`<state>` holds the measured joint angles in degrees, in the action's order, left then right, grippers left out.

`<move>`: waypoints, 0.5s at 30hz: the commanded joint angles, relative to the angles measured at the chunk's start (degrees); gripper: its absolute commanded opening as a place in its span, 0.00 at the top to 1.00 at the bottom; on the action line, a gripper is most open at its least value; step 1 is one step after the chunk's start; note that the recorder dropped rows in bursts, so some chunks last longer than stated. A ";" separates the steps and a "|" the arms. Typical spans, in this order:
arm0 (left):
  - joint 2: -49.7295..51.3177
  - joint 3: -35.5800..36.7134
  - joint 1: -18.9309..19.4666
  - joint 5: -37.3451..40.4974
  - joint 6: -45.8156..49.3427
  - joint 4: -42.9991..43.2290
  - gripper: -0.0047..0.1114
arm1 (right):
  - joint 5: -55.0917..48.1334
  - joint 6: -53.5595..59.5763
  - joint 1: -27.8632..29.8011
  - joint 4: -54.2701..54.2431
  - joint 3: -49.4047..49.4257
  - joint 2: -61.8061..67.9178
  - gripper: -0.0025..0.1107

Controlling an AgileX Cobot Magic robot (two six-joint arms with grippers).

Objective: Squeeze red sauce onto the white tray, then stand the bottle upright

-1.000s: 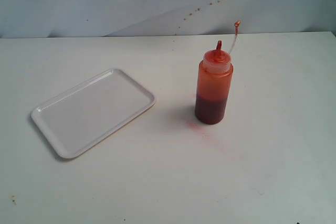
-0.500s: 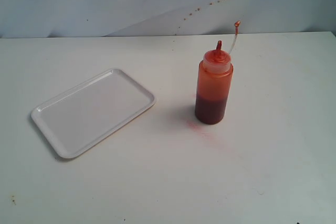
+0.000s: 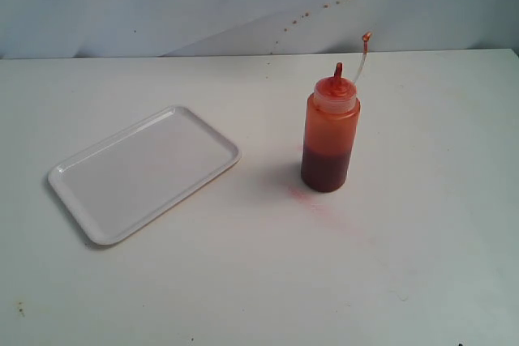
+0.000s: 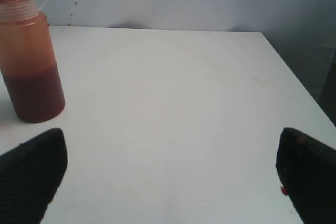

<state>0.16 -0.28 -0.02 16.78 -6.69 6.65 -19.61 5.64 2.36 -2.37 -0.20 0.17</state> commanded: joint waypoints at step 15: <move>-0.16 0.28 -0.23 -35.26 -0.66 -14.98 0.96 | 0.06 -0.10 0.34 0.23 0.20 -0.17 0.05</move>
<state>0.16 -0.28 -0.02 -10.27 -7.04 -7.58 -19.61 5.64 2.36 -2.37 -0.20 0.17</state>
